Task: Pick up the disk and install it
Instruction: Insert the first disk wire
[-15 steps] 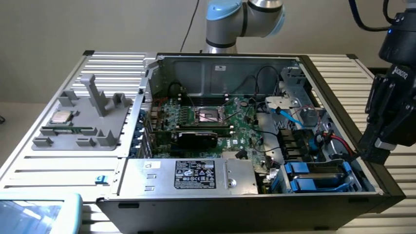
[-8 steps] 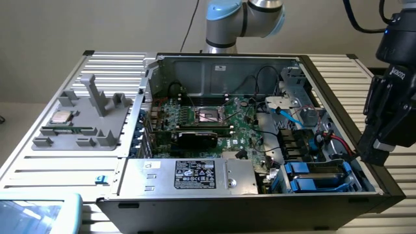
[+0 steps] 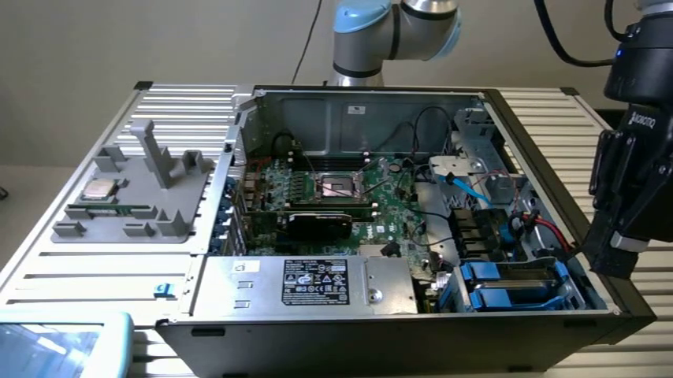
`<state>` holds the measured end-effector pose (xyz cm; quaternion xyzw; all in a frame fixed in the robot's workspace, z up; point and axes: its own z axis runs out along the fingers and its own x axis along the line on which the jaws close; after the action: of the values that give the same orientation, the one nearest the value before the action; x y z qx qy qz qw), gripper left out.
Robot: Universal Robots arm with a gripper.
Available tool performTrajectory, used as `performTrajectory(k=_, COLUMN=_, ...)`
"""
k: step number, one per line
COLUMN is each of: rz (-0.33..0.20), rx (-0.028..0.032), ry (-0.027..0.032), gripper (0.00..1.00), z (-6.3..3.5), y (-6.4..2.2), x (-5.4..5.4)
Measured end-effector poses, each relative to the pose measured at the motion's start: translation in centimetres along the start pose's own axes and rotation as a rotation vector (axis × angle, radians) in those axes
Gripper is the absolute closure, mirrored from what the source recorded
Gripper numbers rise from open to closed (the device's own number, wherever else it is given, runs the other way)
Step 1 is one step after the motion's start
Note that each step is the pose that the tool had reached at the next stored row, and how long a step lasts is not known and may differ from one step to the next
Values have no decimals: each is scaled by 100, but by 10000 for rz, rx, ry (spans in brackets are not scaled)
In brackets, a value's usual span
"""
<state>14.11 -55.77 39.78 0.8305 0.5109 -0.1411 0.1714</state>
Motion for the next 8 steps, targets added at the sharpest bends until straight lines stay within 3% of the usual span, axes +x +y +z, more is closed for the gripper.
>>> performTrajectory(k=2, rz=-19, rx=7, ry=44, gripper=62, z=0, y=-11, x=-5)
performTrajectory(k=3, rz=-34, rx=33, ry=122, gripper=62, z=1, y=-17, x=-7)
performTrajectory(k=5, rz=-78, rx=133, ry=371, gripper=62, z=4, y=-24, x=-10)
performTrajectory(k=8, rz=-153, rx=326, ry=820, gripper=62, z=3, y=-33, x=-13)
